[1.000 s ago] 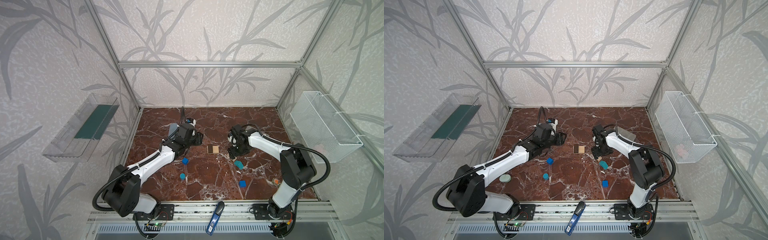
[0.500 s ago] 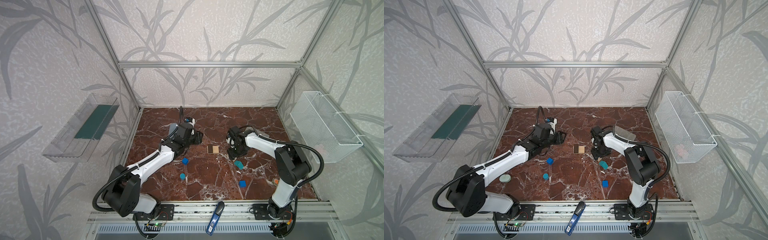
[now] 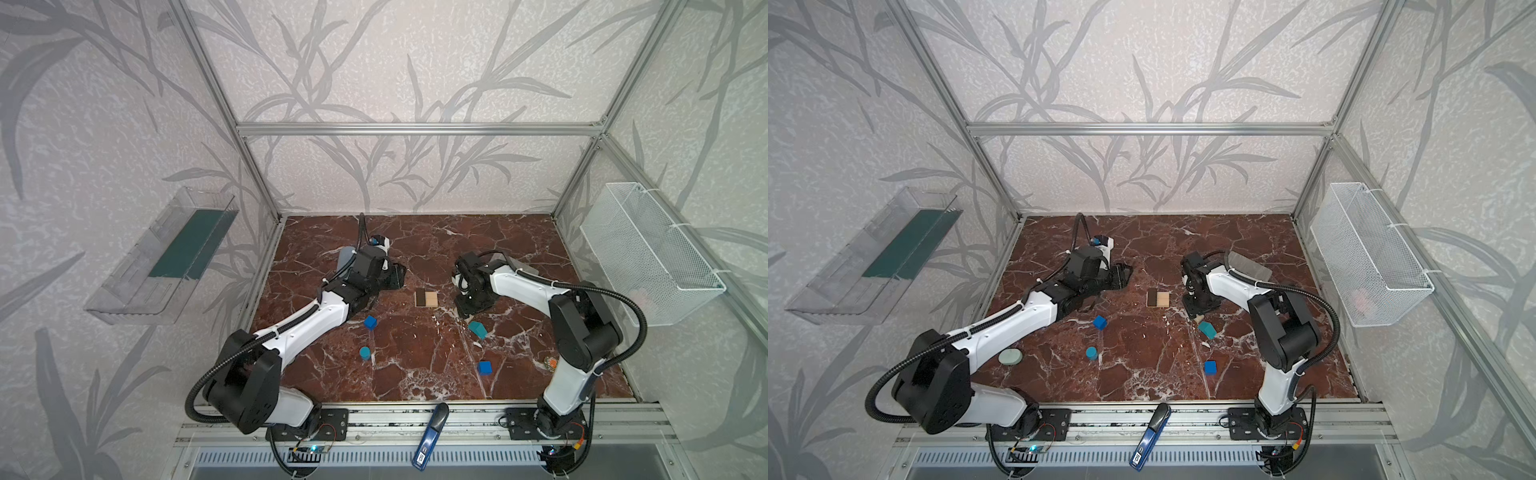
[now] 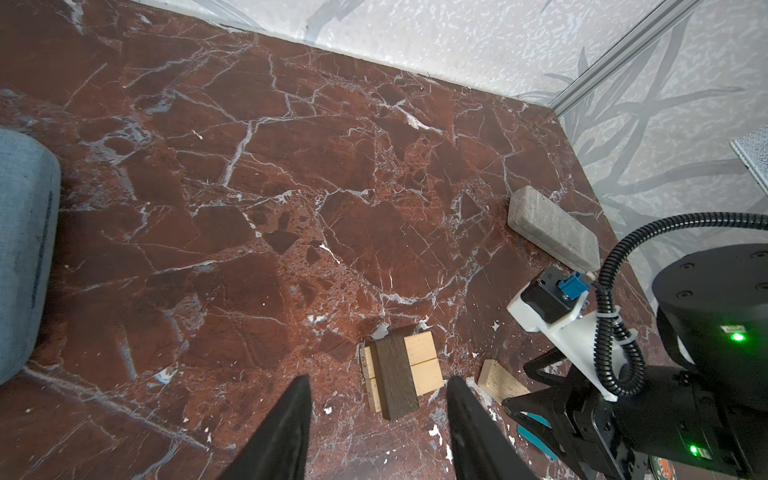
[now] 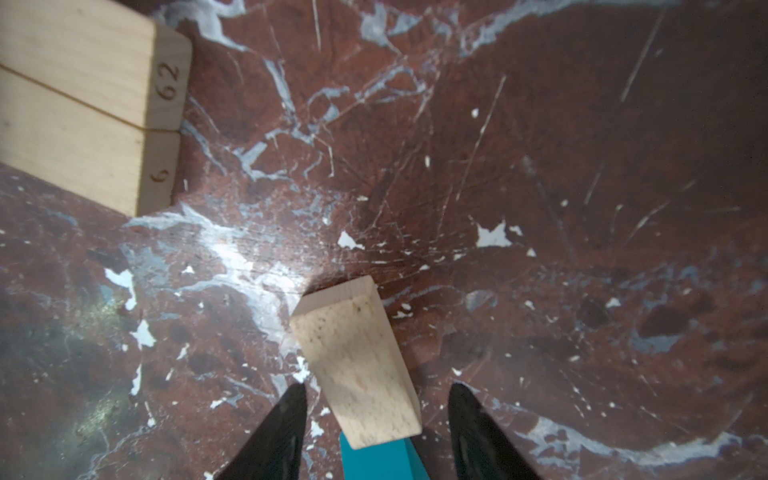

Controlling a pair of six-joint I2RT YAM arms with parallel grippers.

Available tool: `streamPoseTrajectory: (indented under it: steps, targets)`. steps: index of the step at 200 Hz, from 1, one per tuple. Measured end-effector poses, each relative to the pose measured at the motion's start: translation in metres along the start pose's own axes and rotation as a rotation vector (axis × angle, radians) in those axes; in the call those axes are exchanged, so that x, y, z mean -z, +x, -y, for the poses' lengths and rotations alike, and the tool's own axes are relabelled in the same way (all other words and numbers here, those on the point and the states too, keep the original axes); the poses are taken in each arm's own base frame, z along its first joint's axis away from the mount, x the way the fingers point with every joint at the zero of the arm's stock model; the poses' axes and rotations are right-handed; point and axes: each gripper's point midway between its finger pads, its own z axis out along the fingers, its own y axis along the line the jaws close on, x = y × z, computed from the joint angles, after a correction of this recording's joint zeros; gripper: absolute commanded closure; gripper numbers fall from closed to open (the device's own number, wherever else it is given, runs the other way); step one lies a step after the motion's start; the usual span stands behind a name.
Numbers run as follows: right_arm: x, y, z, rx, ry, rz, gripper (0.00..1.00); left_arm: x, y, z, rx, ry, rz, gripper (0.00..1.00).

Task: Build the wood block tower
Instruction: 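Lower the right gripper around the light wooden block beside the teal piece and close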

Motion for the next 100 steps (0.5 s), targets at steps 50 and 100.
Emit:
streamPoseTrajectory:
  steps: [50,100]
  targets:
    - [-0.0047,0.0003,0.0001,-0.001,0.000,-0.008,0.44,-0.0001,0.0002,-0.0005,0.006,-0.002,0.000,0.49]
    - [-0.0100,0.0004,0.0002,-0.004,0.001,-0.014,0.57,-0.0001,-0.0001,-0.0020,0.006,-0.010,0.002,0.49]
